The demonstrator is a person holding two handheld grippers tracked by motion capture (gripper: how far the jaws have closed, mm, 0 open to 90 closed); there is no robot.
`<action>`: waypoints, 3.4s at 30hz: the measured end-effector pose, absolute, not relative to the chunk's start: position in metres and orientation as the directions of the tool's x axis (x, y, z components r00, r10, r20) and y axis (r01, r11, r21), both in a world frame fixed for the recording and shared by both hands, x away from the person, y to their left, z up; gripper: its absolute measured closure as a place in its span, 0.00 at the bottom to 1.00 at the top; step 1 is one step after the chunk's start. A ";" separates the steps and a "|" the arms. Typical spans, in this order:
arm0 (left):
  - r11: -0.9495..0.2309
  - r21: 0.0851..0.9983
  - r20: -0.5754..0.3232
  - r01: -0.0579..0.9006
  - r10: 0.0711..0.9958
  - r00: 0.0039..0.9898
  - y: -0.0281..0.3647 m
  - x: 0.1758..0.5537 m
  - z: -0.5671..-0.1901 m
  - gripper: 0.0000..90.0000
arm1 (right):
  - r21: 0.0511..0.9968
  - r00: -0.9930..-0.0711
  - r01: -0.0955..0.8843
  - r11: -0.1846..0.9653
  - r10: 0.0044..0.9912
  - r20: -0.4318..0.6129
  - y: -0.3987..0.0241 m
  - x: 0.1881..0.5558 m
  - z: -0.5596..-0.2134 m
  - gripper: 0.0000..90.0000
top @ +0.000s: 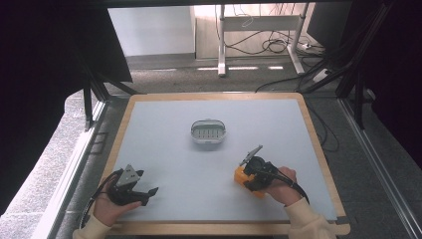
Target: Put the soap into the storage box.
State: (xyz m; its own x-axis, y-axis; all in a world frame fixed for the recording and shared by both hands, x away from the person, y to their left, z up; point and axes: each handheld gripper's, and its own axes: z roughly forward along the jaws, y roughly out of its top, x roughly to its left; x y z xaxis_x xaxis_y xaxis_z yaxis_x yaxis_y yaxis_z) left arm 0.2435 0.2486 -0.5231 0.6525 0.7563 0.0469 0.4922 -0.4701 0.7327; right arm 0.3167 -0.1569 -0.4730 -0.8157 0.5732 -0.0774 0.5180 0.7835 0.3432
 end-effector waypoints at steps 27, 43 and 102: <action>-0.485 0.720 0.053 0.496 0.751 0.658 0.248 0.245 -0.524 0.21 | 0.440 -0.846 0.424 0.792 0.519 -0.119 -0.166 0.312 -0.449 0.68; -0.486 0.725 0.054 0.488 0.746 0.663 0.248 0.244 -0.523 0.21 | 0.436 -0.864 0.397 0.808 0.489 -0.119 -0.159 0.320 -0.443 0.68; -0.476 0.727 0.047 0.496 0.754 0.655 0.252 0.244 -0.522 0.21 | 0.491 -0.912 0.289 0.822 0.393 -0.121 -0.136 0.381 -0.413 0.68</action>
